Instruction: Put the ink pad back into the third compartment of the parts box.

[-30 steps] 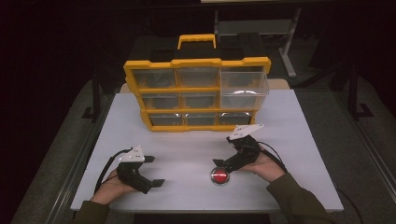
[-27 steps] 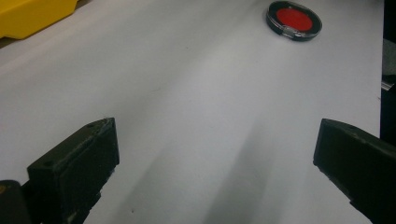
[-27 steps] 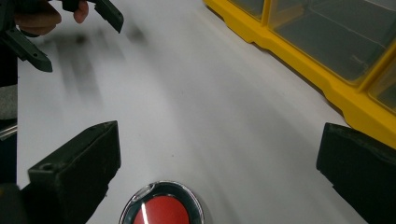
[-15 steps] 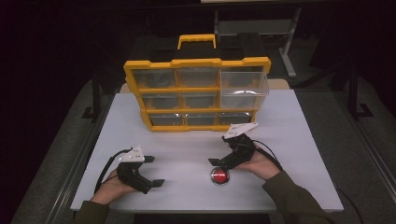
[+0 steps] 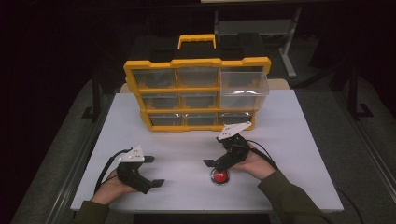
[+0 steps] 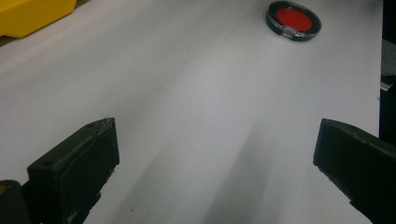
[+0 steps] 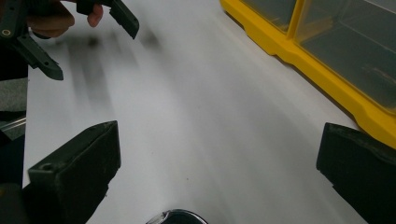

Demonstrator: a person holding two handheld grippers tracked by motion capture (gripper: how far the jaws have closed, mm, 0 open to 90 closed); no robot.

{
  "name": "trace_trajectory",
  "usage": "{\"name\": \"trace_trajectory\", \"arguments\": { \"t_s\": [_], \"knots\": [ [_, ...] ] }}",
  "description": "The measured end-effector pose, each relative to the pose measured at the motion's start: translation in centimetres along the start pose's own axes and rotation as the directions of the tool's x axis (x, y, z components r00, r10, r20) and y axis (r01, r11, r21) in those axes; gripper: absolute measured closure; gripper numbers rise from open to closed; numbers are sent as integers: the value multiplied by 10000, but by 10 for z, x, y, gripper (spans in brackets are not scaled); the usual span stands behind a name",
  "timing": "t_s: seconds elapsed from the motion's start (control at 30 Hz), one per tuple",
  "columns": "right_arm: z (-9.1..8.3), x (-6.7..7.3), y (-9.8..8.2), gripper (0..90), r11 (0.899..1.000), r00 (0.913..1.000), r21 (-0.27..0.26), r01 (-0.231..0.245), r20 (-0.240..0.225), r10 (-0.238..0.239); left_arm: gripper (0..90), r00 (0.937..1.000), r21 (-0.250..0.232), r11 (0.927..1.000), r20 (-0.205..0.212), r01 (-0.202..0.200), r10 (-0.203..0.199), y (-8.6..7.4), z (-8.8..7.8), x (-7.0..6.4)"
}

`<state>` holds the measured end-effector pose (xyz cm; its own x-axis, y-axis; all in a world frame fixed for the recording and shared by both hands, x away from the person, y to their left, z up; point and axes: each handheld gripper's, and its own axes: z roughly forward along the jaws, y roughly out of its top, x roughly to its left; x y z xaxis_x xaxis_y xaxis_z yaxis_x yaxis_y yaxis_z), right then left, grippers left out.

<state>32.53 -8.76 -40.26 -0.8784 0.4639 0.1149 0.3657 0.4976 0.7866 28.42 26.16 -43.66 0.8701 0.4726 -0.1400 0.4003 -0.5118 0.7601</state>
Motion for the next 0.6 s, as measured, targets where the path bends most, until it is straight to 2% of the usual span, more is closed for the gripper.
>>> {"name": "trace_trajectory", "arguments": {
  "t_s": [0.33, 0.37, 0.6],
  "knots": [
    [2, 8, -2, 0, 9980, 9985, 369, 520, -171, -514, 0, 10000, 29, 10000, 3, -40, 40, 0, -1, 0],
    [2, 9, -2, 0, 9978, 9988, 466, 462, -185, -454, 0, 10000, 26, 10000, 0, -37, 37, 0, -1, 0],
    [4, 12, -5, 0, 9927, 9962, 844, 860, -232, -843, 0, 10000, 34, 10000, 18, -50, 50, -1, 0, 0]
  ]
}}
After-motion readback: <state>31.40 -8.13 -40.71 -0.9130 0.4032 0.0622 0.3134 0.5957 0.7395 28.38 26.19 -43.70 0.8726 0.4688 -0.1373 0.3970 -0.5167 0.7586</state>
